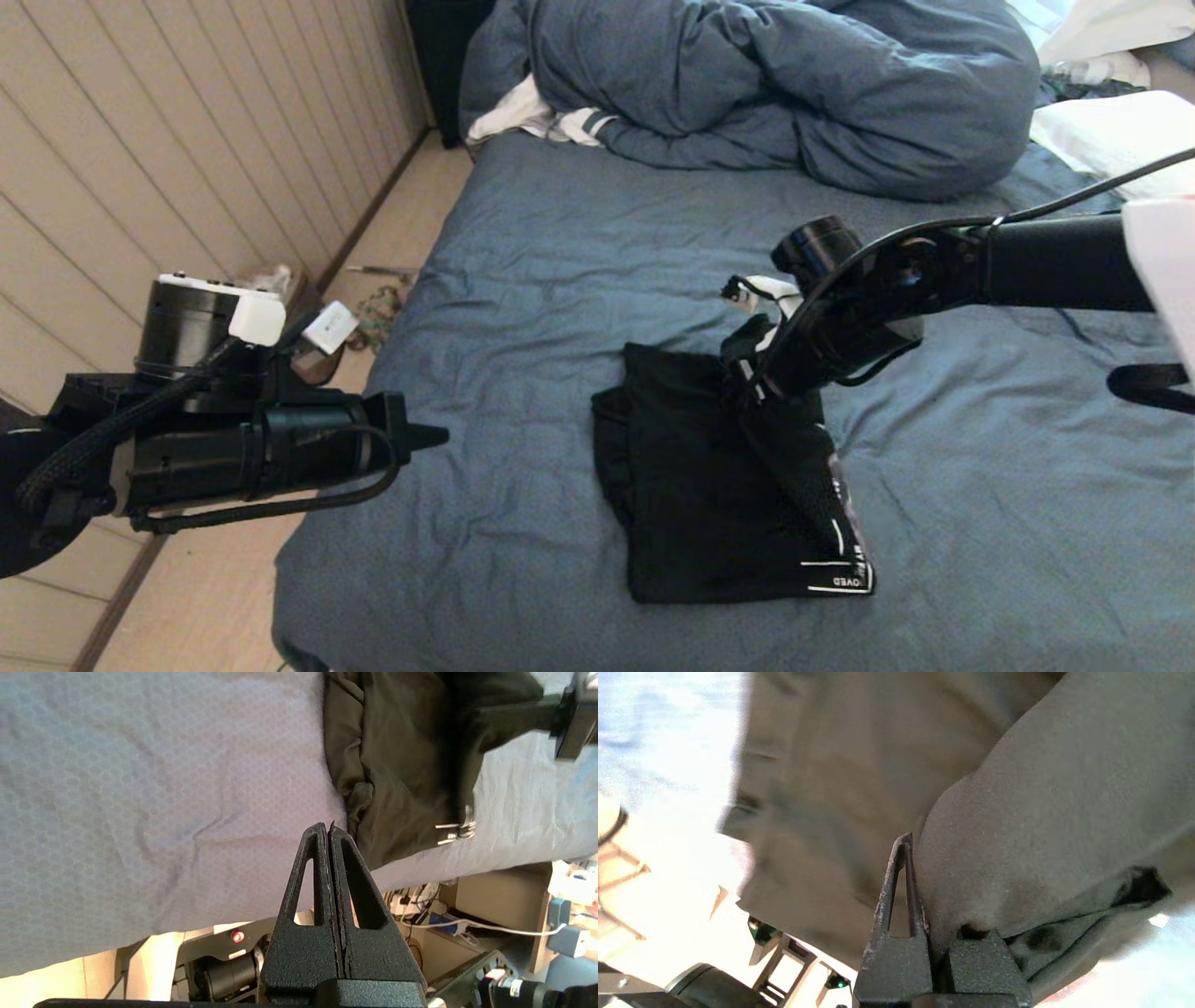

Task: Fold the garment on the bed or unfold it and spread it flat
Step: Fold the black T-shirt

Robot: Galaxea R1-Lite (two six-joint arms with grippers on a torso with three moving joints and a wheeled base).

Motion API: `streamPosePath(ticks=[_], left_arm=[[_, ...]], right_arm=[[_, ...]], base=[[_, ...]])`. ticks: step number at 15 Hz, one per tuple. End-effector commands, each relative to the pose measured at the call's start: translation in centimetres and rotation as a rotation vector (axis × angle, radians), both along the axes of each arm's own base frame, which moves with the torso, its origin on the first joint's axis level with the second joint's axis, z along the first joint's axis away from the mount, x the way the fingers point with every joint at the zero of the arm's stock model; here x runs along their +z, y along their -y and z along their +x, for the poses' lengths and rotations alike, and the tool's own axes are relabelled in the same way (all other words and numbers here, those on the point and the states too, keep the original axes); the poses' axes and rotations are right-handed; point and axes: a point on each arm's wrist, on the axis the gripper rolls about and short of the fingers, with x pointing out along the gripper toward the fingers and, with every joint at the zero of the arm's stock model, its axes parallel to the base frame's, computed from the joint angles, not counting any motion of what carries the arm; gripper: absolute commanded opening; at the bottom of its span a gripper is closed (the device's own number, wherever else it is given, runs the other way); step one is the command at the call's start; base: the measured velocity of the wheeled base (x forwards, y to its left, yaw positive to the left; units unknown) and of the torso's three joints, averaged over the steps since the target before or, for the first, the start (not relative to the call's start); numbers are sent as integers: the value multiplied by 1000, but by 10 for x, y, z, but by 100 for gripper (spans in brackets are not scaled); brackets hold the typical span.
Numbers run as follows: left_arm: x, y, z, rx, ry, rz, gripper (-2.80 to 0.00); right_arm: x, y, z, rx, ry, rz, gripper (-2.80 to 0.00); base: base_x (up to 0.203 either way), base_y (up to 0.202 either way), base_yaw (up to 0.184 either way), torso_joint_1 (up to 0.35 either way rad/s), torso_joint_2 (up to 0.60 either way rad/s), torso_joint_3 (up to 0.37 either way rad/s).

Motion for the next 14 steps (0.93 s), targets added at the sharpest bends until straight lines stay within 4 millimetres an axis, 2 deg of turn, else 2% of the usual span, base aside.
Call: streamPosePath(ticks=[1, 7, 11, 14], left_arm=[[-1, 1, 1, 0, -6, -1, -280], [-3, 1, 0, -13, -16, -3, -280], [-3, 1, 0, -13, -17, -1, -280], [-2, 0, -1, -14, -15, -4, -280]], right_arm=[[-7, -16, 1, 40, -11, -5, -280], [-11, -37, 4, 90, 3, -7, -280], [-10, -48, -4, 141, -2, -24, -280], [-19, -56, -2, 157, -19, -40, -280]], base=[[0, 0, 0, 0, 0, 0], [0, 0, 0, 0, 0, 0], [0, 0, 0, 0, 0, 0], [0, 0, 0, 0, 0, 0]])
